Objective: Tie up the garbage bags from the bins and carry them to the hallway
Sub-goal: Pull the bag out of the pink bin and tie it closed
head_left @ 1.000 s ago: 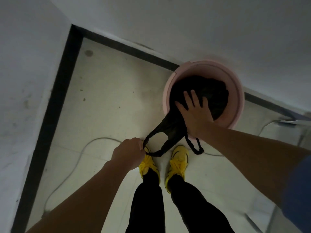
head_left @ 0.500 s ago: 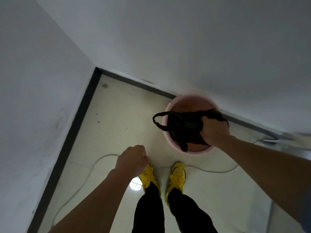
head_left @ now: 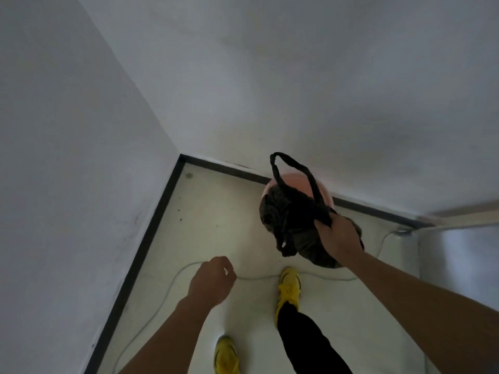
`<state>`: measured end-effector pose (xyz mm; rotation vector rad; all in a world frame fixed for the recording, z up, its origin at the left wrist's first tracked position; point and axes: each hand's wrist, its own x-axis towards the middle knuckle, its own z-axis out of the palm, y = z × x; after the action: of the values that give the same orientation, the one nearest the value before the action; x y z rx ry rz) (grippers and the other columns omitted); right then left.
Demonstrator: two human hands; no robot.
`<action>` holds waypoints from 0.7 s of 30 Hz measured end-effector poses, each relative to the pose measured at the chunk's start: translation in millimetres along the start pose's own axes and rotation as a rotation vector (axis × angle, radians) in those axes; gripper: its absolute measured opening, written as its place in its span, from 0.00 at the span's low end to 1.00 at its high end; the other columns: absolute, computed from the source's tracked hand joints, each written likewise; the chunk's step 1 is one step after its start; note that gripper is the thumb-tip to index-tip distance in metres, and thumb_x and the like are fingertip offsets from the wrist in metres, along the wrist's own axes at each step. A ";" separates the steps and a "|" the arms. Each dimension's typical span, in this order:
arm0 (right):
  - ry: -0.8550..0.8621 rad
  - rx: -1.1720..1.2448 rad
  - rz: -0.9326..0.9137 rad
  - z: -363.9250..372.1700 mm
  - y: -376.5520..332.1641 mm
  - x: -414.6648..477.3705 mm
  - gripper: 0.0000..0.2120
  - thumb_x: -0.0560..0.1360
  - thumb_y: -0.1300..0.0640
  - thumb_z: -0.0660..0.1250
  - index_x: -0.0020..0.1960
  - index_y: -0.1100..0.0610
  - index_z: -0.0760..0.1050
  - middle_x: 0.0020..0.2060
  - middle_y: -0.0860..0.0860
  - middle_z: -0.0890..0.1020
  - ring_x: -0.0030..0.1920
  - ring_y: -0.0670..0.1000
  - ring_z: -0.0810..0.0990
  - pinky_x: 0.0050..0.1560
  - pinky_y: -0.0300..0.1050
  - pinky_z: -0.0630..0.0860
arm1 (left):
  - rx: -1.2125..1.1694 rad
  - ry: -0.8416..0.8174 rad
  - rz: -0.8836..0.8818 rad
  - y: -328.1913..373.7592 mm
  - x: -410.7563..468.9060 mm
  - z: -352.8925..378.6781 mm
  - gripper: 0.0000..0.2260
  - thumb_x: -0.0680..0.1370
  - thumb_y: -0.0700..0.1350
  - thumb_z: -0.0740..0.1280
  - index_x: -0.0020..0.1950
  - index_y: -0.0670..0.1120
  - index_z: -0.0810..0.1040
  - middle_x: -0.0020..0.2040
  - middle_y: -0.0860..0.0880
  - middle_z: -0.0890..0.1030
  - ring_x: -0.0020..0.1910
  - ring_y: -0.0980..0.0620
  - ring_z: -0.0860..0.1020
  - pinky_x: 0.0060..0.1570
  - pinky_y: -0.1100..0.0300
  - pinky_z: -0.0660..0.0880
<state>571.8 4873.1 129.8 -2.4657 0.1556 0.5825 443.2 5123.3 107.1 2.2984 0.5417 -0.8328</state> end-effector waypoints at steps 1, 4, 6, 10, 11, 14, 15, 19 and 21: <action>0.010 0.015 0.018 6.0 0.6 -15.3 0.09 0.81 0.56 0.62 0.46 0.60 0.76 0.30 0.51 0.76 0.32 0.52 0.74 0.31 0.44 0.65 | 0.009 -0.001 0.019 -10.2 -8.8 4.5 0.02 0.78 0.48 0.63 0.46 0.53 0.75 0.45 0.49 0.77 0.45 0.47 0.77 0.49 0.56 0.75; 0.045 0.137 0.111 27.3 4.1 -59.3 0.15 0.81 0.55 0.62 0.36 0.57 0.71 0.27 0.50 0.72 0.29 0.51 0.71 0.28 0.42 0.59 | 0.039 -0.021 0.042 -49.2 -38.3 21.2 0.07 0.78 0.47 0.64 0.51 0.47 0.78 0.43 0.48 0.76 0.51 0.44 0.79 0.50 0.55 0.75; 0.035 0.215 0.163 42.8 3.9 -90.2 0.16 0.81 0.54 0.62 0.34 0.55 0.70 0.28 0.51 0.73 0.29 0.51 0.71 0.29 0.43 0.61 | 0.052 -0.044 0.025 -79.0 -64.1 33.9 0.09 0.78 0.47 0.64 0.54 0.46 0.78 0.42 0.49 0.75 0.51 0.43 0.79 0.49 0.56 0.75; -0.036 0.317 0.234 73.5 13.1 -147.0 0.14 0.80 0.53 0.63 0.38 0.59 0.73 0.31 0.54 0.76 0.32 0.55 0.74 0.35 0.46 0.66 | 0.116 -0.064 0.005 -133.6 -112.6 62.8 0.10 0.79 0.48 0.63 0.57 0.46 0.77 0.46 0.48 0.78 0.46 0.49 0.77 0.51 0.57 0.75; -0.061 0.337 0.241 81.9 18.0 -158.9 0.15 0.80 0.53 0.63 0.37 0.59 0.73 0.31 0.55 0.75 0.32 0.55 0.73 0.35 0.47 0.65 | 0.112 -0.059 0.001 -144.3 -123.2 71.6 0.10 0.79 0.48 0.62 0.56 0.46 0.77 0.47 0.48 0.77 0.46 0.49 0.76 0.52 0.57 0.74; -0.134 0.402 0.281 114.5 40.2 -191.1 0.16 0.79 0.55 0.63 0.35 0.59 0.70 0.31 0.55 0.74 0.34 0.55 0.74 0.37 0.48 0.65 | 0.091 -0.052 -0.035 -170.8 -152.8 104.5 0.09 0.78 0.48 0.62 0.55 0.47 0.78 0.42 0.52 0.75 0.53 0.48 0.78 0.52 0.58 0.73; -0.160 0.410 0.291 127.6 49.2 -202.0 0.15 0.79 0.55 0.63 0.35 0.60 0.70 0.32 0.56 0.75 0.36 0.55 0.75 0.38 0.48 0.65 | 0.084 -0.056 -0.055 -179.7 -162.1 117.0 0.08 0.78 0.47 0.62 0.54 0.48 0.78 0.39 0.53 0.72 0.54 0.48 0.78 0.52 0.58 0.73; -0.264 0.420 0.293 186.5 93.3 -243.1 0.14 0.79 0.53 0.62 0.38 0.60 0.73 0.37 0.59 0.80 0.40 0.59 0.80 0.41 0.49 0.70 | 0.080 -0.054 -0.140 -217.4 -193.0 173.4 0.05 0.78 0.47 0.62 0.49 0.50 0.77 0.44 0.50 0.77 0.53 0.48 0.78 0.48 0.60 0.72; -0.287 0.427 0.280 212.8 114.4 -258.7 0.14 0.79 0.52 0.62 0.42 0.62 0.76 0.42 0.61 0.83 0.45 0.61 0.82 0.43 0.49 0.73 | 0.086 -0.062 -0.168 -235.6 -202.9 203.5 0.07 0.77 0.47 0.63 0.51 0.49 0.79 0.49 0.48 0.80 0.54 0.48 0.78 0.49 0.59 0.72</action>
<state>233.3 4896.9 29.1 -1.9379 0.4637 0.9104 81.0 5122.6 23.9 2.3191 0.6909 -1.0224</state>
